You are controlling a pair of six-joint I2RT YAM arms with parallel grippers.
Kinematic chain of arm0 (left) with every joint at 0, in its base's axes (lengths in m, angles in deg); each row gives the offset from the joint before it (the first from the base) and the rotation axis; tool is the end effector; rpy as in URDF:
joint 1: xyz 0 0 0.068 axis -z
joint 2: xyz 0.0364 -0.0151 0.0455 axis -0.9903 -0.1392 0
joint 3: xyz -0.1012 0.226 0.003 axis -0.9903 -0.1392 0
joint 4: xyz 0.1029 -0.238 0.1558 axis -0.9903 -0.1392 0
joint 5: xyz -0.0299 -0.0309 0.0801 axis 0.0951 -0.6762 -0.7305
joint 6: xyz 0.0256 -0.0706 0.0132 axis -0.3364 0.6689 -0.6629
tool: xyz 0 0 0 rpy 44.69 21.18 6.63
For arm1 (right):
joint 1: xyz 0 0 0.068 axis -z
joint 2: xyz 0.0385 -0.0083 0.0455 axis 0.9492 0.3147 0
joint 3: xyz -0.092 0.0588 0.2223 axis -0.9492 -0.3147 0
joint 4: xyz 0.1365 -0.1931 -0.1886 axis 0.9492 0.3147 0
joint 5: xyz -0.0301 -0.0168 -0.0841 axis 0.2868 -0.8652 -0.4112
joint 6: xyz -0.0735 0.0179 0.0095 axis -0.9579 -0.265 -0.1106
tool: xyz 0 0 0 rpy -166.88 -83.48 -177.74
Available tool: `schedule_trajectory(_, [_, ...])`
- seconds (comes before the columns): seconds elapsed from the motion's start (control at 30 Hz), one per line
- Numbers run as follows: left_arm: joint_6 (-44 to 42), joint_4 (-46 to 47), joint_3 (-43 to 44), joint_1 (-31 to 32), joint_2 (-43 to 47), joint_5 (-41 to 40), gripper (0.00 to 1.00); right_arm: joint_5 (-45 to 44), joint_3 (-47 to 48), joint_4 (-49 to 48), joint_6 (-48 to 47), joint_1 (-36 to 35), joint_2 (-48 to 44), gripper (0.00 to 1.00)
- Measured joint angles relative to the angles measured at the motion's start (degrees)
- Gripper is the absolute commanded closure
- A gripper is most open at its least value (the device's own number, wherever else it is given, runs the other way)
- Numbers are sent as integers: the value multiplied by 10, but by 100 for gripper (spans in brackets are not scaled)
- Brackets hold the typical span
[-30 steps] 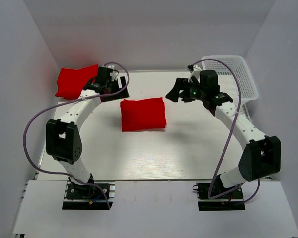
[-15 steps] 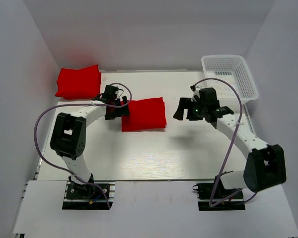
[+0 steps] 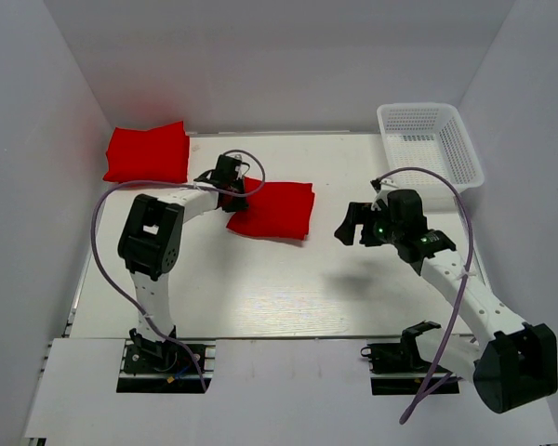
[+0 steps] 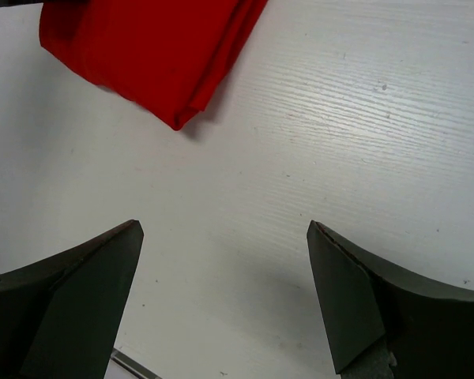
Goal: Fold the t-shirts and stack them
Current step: Put the neatly folded tshirt into the corner of the board with the left arm
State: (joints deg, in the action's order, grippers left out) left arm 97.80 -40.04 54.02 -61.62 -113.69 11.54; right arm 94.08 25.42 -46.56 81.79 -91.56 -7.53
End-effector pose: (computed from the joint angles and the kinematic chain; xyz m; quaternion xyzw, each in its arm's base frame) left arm 0.4276 -0.1560 0.0773 -0.0362 0.9571 -0.0902 0.2731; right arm 0.2893 0.1180 0.2092 -0.0614 0.8810 0.2295 0.4092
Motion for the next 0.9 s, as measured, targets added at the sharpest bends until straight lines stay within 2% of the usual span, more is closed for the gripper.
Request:
schedule_trajectory(0.03, [1, 3, 6, 0, -5, 5, 100, -3, 0, 0, 0, 0, -5, 10])
schedule_trajectory(0.3, [-57, 9, 47, -7, -30, 45, 100, -19, -9, -7, -2, 0, -23, 10])
schedule_trajectory(0.5, [-108, -27, 73, -8, -29, 8, 100, -22, -13, -15, -1, 0, -23, 10])
schedule_trajectory(0.67, [-147, -81, 142, -11, -23, -34, 100, -37, -15, -15, 0, 0, -23, 10])
schedule_trajectory(0.9, [-209, -94, 188, -17, 34, -83, 100, -53, -15, -15, 5, 0, -23, 10])
